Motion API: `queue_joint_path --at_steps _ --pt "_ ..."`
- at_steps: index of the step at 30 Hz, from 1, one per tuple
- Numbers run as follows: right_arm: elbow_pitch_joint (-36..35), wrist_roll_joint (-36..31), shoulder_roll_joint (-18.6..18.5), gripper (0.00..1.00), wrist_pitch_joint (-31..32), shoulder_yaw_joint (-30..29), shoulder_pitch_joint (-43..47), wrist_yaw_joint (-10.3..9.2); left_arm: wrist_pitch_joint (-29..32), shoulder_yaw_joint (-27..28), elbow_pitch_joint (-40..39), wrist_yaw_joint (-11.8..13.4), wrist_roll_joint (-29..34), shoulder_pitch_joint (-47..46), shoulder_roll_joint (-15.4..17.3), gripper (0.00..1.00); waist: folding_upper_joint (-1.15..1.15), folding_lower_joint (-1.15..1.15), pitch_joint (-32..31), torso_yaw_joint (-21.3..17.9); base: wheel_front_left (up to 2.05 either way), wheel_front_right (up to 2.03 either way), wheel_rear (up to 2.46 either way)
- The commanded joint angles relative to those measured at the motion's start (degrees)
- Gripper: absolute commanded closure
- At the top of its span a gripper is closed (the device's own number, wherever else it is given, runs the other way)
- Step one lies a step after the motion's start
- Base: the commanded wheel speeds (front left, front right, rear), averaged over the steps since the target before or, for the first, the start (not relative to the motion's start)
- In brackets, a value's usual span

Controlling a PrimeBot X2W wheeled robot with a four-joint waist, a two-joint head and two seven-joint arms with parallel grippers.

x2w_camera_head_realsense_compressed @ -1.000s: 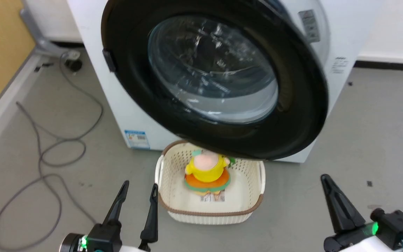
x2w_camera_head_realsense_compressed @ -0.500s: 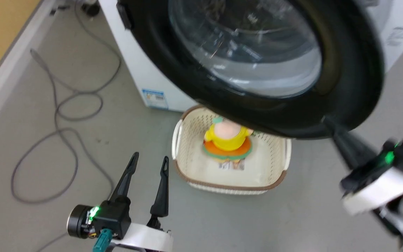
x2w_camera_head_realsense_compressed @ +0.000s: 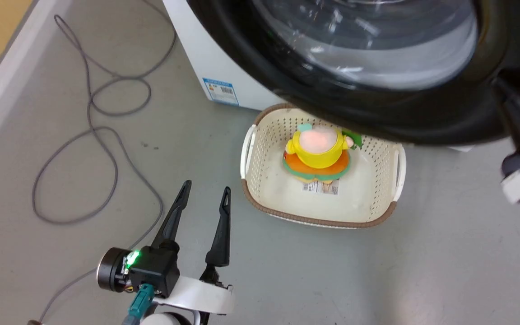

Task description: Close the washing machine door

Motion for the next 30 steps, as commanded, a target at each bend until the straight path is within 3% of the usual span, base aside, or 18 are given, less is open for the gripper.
queue_joint_path --at_steps 1,18,30 --pt "1.1 0.7 -0.8 1.00 0.3 -0.5 -2.3 -0.10 -0.3 -0.1 -0.3 -0.1 0.4 -1.1 -0.1 0.00 0.00 -0.01 0.6 0.3 0.00 0.00 0.00" --pt "17.8 5.5 -1.0 1.00 3.8 -2.2 -19.6 -0.10 -0.3 -0.1 -0.9 0.3 0.0 -2.9 -0.3 0.00 0.00 -0.01 3.1 1.5 0.00 0.00 0.00" --pt "22.5 7.2 -0.4 1.00 0.6 -1.2 -19.9 -0.10 -0.3 -0.4 -0.2 1.1 -0.4 -2.9 -0.3 0.00 0.00 -0.01 0.8 1.1 0.00 0.00 0.00"
